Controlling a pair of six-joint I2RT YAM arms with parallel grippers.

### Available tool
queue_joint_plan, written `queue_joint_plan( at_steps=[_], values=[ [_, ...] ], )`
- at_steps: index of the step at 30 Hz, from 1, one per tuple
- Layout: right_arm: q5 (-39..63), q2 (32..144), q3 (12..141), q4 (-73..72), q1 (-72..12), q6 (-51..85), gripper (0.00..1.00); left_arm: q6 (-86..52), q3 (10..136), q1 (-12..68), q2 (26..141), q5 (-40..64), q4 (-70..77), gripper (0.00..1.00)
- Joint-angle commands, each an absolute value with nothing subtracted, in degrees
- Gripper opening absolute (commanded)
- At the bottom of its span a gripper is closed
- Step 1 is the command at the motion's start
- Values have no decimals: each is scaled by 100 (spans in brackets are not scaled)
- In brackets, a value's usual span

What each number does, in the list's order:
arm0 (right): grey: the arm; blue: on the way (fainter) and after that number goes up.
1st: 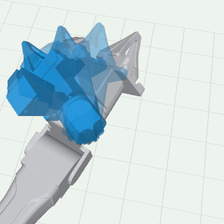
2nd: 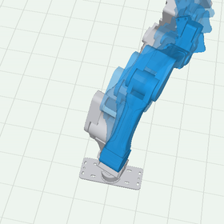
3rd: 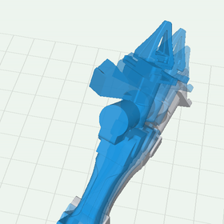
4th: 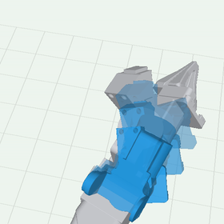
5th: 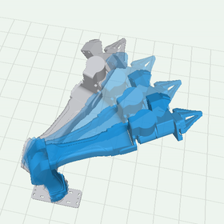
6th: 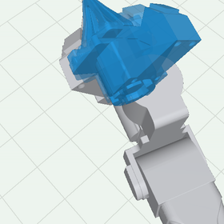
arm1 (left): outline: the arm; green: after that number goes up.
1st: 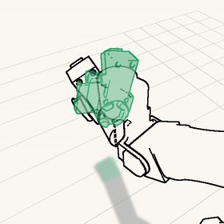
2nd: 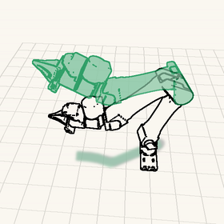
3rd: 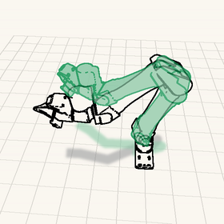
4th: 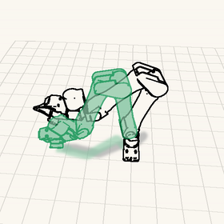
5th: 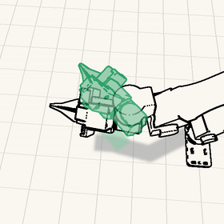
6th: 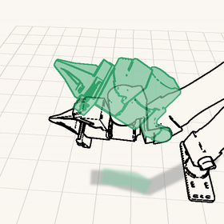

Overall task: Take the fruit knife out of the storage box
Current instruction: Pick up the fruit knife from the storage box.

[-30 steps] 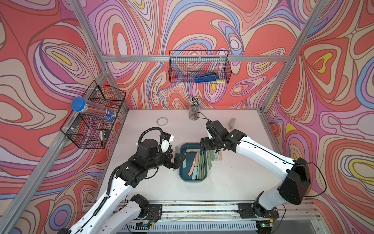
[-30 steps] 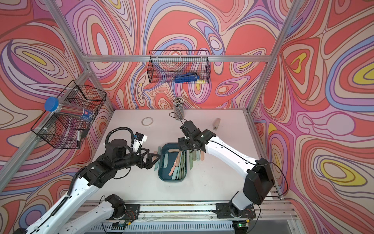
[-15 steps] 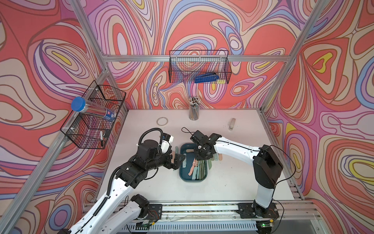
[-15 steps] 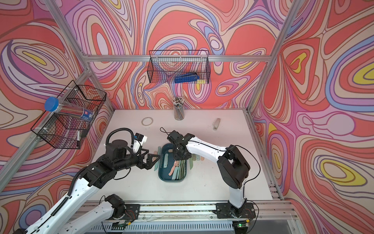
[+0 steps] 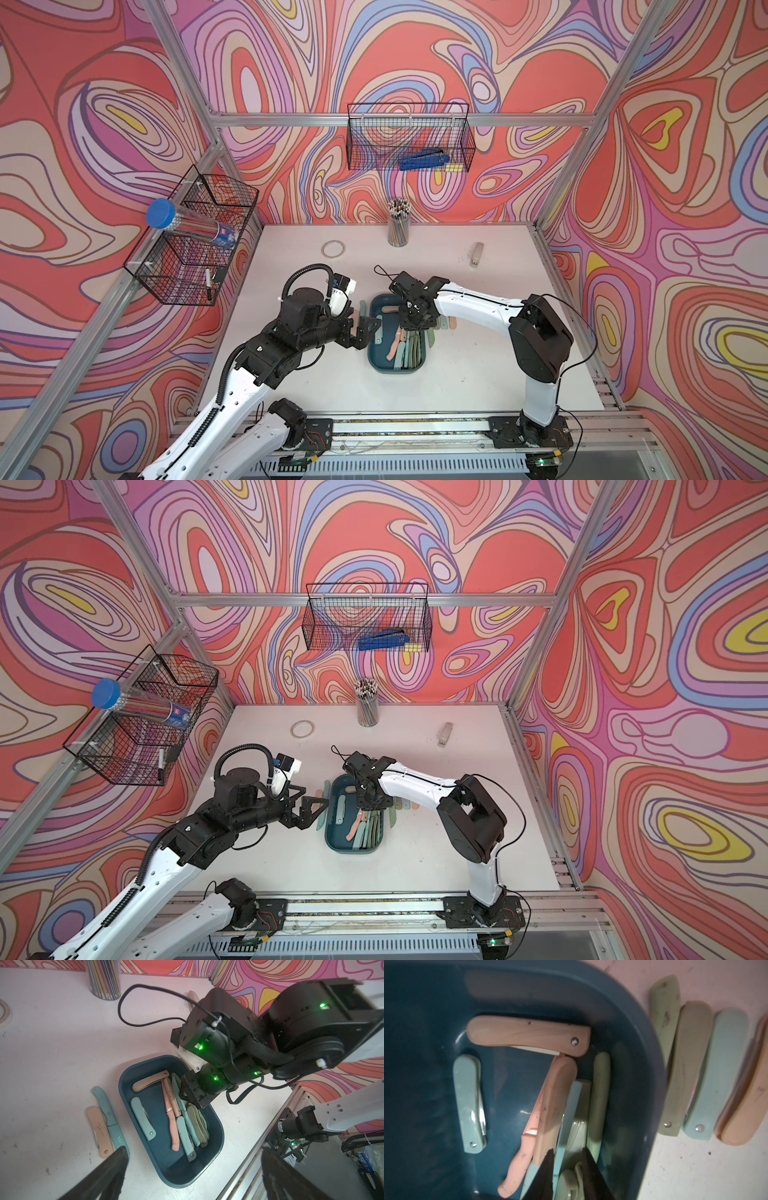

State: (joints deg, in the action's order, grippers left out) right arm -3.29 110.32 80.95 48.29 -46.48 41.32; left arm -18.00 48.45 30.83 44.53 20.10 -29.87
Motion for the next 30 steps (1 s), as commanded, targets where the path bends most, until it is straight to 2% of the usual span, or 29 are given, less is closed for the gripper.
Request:
queue_joint_plan(
  at_steps=[1,10,19,25,30],
  values=[
    [-535,11323,8266,4832,-4644,4028,27,-1712,4883,3117,4280,1978,-2978,100],
    [-667,11704,8560,4871,-4646,3997,25,-1731,4889,3112,4378,2240,-2892,100],
    [-746,11651,8587,4829,-4643,4025,11,-1731,4863,3111,4254,2232,-2874,100],
    [-710,11524,8684,4864,-4651,3998,7,-1731,4863,3112,4271,2219,-2882,99],
    [-751,11249,8623,4845,-4654,3986,7,-1714,4865,3111,4272,2180,-2892,100]
  ],
)
